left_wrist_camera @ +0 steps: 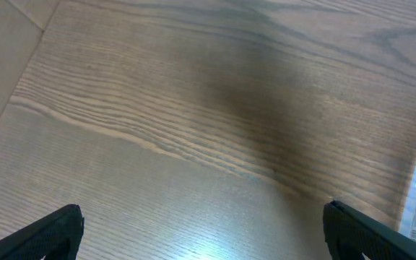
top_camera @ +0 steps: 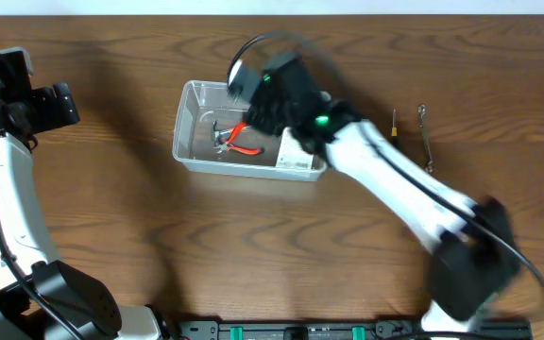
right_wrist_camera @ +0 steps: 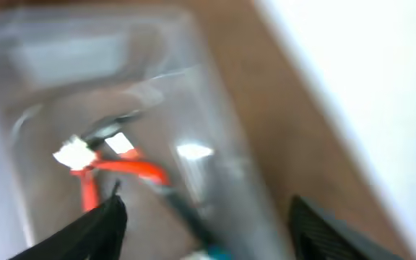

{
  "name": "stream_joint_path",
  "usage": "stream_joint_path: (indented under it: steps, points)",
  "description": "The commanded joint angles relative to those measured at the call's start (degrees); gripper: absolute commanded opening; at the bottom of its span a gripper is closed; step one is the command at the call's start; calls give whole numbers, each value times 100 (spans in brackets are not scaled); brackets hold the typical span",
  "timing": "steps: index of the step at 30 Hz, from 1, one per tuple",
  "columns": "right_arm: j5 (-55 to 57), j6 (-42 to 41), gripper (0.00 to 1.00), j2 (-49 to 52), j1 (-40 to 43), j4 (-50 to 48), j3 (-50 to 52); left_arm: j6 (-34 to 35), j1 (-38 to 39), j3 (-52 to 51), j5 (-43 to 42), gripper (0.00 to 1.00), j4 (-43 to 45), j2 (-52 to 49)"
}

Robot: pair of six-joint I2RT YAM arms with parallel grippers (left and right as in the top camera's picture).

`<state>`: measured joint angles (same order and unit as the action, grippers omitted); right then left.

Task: Pack container
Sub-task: 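Release the pliers and move the right gripper to the wrench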

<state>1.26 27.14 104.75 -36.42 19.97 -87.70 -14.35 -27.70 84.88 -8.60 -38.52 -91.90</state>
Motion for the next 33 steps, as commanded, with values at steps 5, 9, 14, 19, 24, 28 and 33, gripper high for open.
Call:
stream_joint_path:
  steps: [5,9,14,19,24,28,33]
  points:
    - [1506,-2151,74,-1923,1576,1475,-122,33,-20,37,7,98,2,-37]
    - [1003,-3438,76,-1897,2946,2667,-98,33,-20,37,7,98,2,-37]
    - [-155,-4083,64,-1086,4207,3659,11,33,-20,37,7,98,2,-37]
    - [-219,-3668,63,92,4411,3633,42,33,-20,37,7,98,2,-37]
    - [-214,-3167,61,1126,4402,3270,42,33,-20,37,7,98,2,-37]
    - [-291,-3091,52,1600,4376,3023,42,33,-20,37,7,98,2,-37]
    - [-343,-2719,47,1919,4262,2782,42,33,-20,37,7,98,2,-37]
